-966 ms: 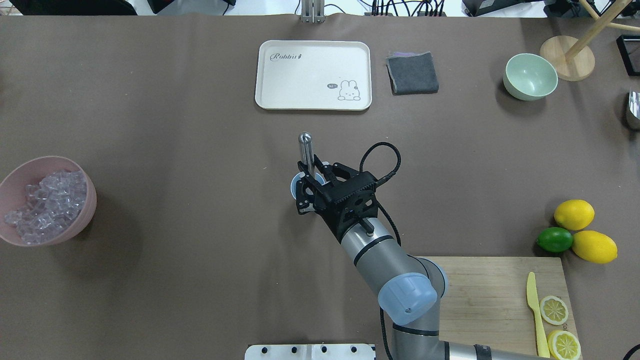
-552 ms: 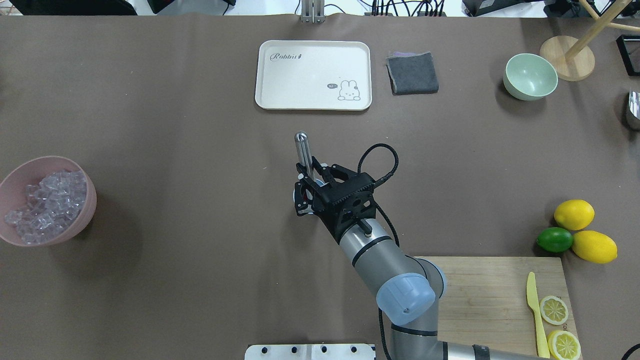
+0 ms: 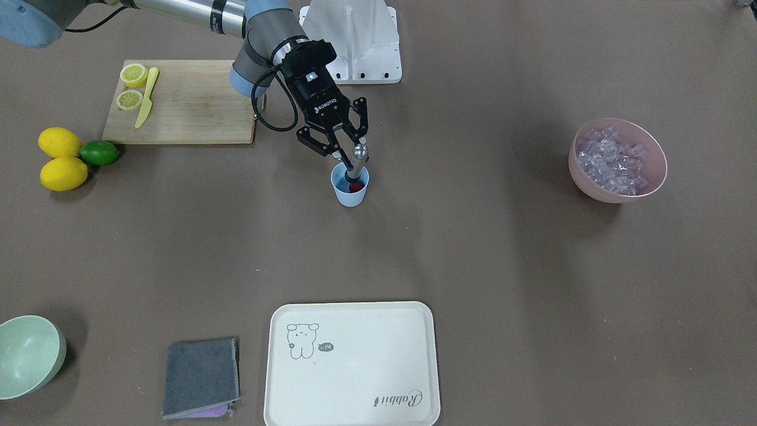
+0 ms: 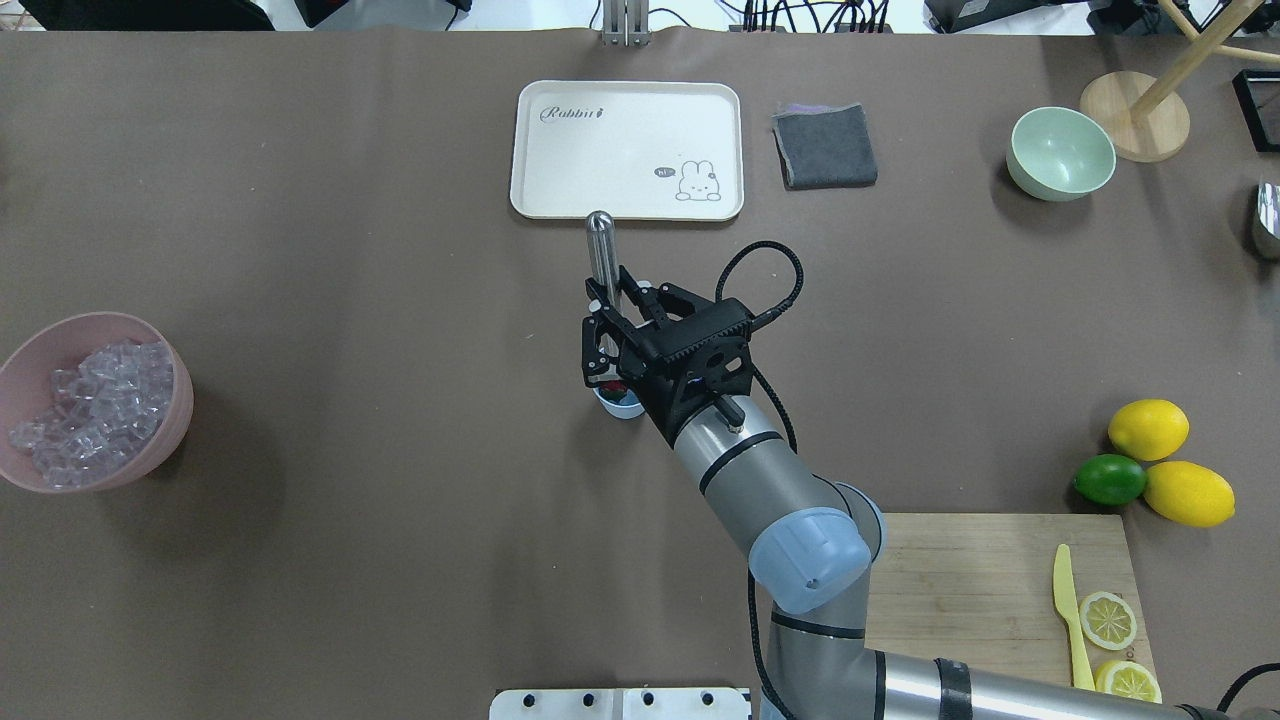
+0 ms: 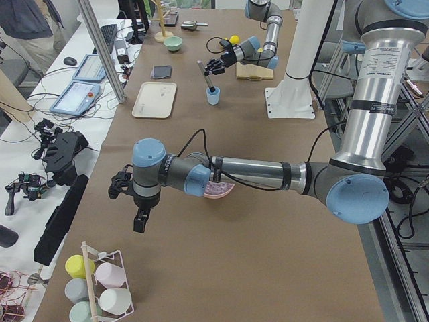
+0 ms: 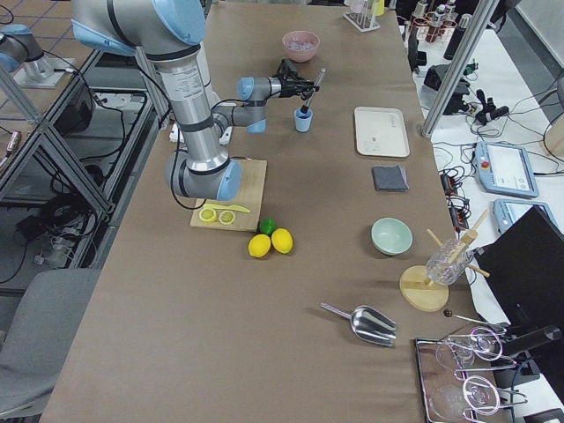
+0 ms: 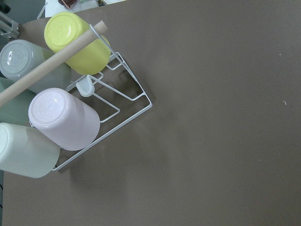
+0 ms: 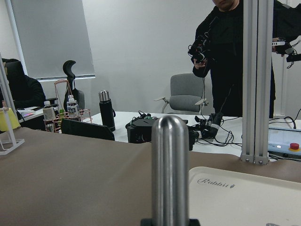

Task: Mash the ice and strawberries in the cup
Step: 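Press the steel rod down repeatedly on the cup contents with right gripper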

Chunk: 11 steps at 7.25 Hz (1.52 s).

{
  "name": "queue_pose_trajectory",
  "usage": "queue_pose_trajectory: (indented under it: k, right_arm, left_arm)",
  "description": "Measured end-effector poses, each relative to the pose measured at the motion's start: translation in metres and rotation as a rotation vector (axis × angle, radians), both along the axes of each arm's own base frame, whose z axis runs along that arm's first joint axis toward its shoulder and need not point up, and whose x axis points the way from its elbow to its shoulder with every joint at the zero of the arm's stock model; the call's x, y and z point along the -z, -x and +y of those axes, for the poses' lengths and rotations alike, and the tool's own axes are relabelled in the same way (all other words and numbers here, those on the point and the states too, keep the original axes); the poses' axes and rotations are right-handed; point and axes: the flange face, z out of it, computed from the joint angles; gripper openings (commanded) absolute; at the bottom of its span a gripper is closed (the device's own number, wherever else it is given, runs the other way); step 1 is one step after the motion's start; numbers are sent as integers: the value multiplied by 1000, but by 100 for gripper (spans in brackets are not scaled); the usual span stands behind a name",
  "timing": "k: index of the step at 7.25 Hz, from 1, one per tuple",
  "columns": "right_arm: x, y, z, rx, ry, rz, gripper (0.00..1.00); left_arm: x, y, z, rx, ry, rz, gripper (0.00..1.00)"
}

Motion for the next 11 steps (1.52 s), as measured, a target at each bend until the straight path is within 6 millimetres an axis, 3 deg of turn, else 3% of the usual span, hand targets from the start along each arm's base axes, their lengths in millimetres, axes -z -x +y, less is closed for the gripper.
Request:
queue_pose_trajectory:
  k: [3, 7, 11]
  right_arm:
    - [5, -4, -9, -13, -1, -6, 0]
    - [-9, 13, 6, 16, 8, 18, 0]
    - [-22, 23, 3, 16, 18, 47, 0]
  left_arm:
    - [-1, -1, 0, -1, -1, 0, 97]
    - [-2, -1, 0, -1, -1, -1, 97]
    - [0, -1, -1, -1, -3, 0, 97]
